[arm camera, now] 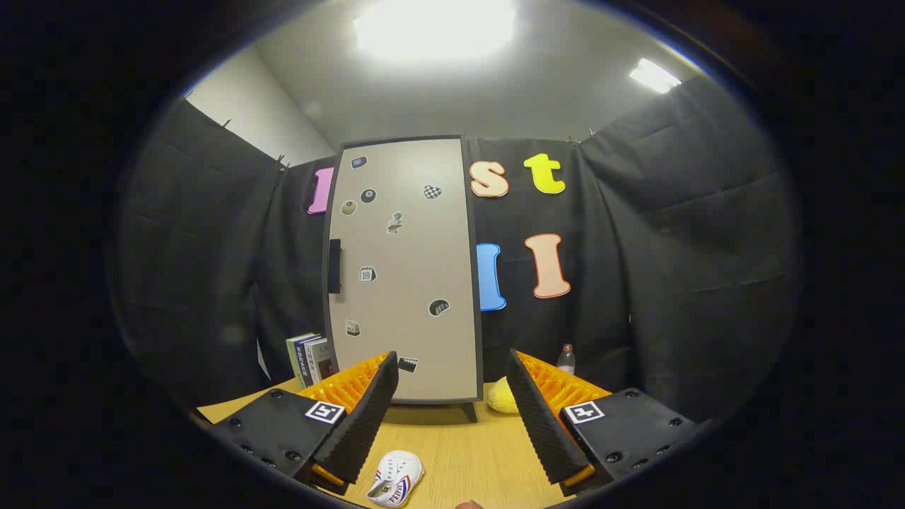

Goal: Open the shoe cabinet door, grab the shoes and put them into the shoe cabinet, then close the shoe cabinet door.

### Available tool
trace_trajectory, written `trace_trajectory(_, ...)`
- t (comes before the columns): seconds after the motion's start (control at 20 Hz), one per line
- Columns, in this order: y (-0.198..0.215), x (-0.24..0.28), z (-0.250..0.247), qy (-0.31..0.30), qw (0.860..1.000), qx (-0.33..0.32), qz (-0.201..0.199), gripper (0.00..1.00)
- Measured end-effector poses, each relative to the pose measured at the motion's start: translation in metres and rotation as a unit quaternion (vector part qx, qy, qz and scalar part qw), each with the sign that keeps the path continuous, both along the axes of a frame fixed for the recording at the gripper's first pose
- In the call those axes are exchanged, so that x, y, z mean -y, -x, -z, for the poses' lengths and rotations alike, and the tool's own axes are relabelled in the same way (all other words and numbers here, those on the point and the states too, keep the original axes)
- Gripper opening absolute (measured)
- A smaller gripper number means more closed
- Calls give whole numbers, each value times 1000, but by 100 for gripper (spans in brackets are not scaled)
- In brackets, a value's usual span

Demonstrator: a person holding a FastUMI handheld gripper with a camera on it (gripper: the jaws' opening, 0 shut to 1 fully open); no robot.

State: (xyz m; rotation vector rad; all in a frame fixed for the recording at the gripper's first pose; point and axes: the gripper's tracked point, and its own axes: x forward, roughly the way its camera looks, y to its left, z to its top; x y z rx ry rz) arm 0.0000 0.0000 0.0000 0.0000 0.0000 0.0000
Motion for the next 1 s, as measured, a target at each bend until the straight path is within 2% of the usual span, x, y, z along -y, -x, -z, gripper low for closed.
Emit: trace_trajectory(1.0,-14,-32,-5,15,999,-15,-38,96)
